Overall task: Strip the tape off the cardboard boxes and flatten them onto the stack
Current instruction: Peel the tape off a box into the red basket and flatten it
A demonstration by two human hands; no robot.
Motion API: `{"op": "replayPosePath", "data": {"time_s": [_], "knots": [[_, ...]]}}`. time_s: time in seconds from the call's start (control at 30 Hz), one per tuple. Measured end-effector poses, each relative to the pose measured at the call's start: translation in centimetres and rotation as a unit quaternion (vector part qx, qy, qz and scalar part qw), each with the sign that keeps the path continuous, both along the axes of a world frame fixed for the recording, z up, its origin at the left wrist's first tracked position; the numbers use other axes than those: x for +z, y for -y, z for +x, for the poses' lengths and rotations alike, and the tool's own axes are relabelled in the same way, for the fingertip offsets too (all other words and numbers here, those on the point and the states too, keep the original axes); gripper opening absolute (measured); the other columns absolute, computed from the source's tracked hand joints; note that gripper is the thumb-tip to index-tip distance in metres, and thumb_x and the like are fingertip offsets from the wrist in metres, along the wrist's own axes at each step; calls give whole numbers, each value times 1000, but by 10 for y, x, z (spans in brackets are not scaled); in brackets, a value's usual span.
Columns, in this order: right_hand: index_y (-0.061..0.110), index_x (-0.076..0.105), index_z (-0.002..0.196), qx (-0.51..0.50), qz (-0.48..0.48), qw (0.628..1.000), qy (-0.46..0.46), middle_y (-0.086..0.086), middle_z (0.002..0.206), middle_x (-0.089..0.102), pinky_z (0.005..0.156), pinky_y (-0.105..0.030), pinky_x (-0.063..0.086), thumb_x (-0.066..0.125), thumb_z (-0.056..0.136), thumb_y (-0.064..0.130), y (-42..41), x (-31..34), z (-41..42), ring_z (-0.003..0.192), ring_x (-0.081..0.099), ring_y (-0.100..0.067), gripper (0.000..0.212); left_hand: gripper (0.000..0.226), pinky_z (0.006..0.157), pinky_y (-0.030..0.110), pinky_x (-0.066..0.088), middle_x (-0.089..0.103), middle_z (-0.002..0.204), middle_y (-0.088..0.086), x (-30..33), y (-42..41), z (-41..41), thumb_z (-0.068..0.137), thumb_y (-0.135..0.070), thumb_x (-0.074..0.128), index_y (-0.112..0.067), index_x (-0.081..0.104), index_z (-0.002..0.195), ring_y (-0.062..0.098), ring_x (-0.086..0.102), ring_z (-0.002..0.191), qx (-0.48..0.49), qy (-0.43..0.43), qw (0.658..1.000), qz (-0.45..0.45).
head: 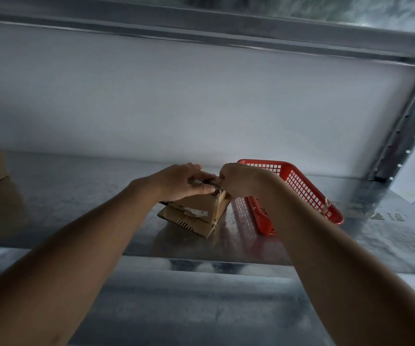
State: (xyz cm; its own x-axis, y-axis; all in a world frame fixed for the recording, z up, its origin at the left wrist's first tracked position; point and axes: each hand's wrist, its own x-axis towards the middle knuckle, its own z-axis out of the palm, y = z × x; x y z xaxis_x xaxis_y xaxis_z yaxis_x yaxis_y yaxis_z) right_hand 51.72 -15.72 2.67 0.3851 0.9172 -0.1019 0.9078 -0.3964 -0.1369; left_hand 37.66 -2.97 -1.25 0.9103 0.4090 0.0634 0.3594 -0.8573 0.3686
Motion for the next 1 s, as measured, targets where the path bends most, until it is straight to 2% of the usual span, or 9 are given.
{"op": "replayPosePath", "data": {"time_s": [0.1, 0.2, 0.27, 0.4, 0.5, 0.6, 0.73, 0.83, 1.0], "knots": [[9, 64, 96, -4, 31, 999, -38, -9, 94, 67, 59, -29, 48, 49, 106, 14, 2, -2, -2, 72, 61, -18, 19, 46, 113, 36, 25, 34, 165, 6, 0, 3, -1, 100, -62, 51, -55, 50, 145, 24, 27, 154, -6, 4, 1000, -5], [12, 69, 99, -20, 109, 986, -122, -10, 100, 71, 81, -39, 63, 63, 102, 13, 11, -6, 3, 85, 74, -24, 7, 40, 103, 33, 27, 40, 159, 4, -2, 4, -3, 101, -59, 50, -57, 52, 141, 26, 35, 148, -13, 11, 1000, -18], [15, 72, 88, -42, 173, 964, -197, -8, 96, 72, 79, -40, 65, 75, 93, 9, 21, -8, 7, 79, 77, -22, 9, 41, 106, 35, 27, 37, 161, 1, -4, 3, -3, 100, -62, 50, -59, 52, 140, 25, 33, 149, -12, 14, 1000, -20], [17, 78, 93, -52, 205, 958, -194, 3, 90, 75, 61, -12, 51, 91, 76, 16, 35, -9, 8, 78, 72, -9, 21, 48, 115, 41, 26, 32, 165, -4, -5, 0, -2, 98, -67, 49, -57, 48, 145, 22, 28, 152, -1, 5, 1000, -12], [16, 76, 95, -113, 250, 933, -232, 3, 88, 76, 69, -23, 61, 96, 68, 12, 35, -15, 5, 77, 72, -9, 34, 51, 111, 42, 35, 44, 152, -5, -7, -2, -2, 96, -71, 49, -55, 50, 144, 23, 39, 144, -12, 21, 1000, -18], [15, 78, 85, -163, 260, 906, -291, -1, 102, 76, 65, -21, 61, 94, 70, 8, 33, -20, 4, 79, 75, -13, 22, 59, 115, 48, 36, 42, 154, -4, -8, -3, -3, 91, -76, 47, -55, 49, 146, 22, 39, 144, -16, 23, 999, -28], [7, 81, 94, -203, 238, 874, -371, -4, 83, 77, 57, -14, 56, 84, 78, -5, 34, -10, 0, 70, 71, -9, 20, 51, 101, 38, 39, 48, 145, -5, -6, -1, -1, 98, -67, 49, -52, 49, 146, 21, 45, 136, -12, 18, 1000, -11], [-3, 77, 102, -228, 279, 827, -432, -18, 93, 77, 69, -22, 59, 75, 82, -9, 26, 2, -3, 69, 66, -16, 21, 47, 92, 35, 39, 53, 133, -3, -6, 2, -2, 100, -61, 50, -47, 52, 145, 21, 50, 126, -28, 33, 999, -5], [7, 75, 95, -221, 339, 803, -438, -15, 92, 73, 85, -34, 63, 70, 88, -7, 13, 0, -13, 76, 67, -18, 16, 67, 106, 46, 33, 51, 131, -4, -3, 1, -8, 85, -87, 43, -56, 49, 144, 24, 40, 132, 17, 2, 997, 80]]}}
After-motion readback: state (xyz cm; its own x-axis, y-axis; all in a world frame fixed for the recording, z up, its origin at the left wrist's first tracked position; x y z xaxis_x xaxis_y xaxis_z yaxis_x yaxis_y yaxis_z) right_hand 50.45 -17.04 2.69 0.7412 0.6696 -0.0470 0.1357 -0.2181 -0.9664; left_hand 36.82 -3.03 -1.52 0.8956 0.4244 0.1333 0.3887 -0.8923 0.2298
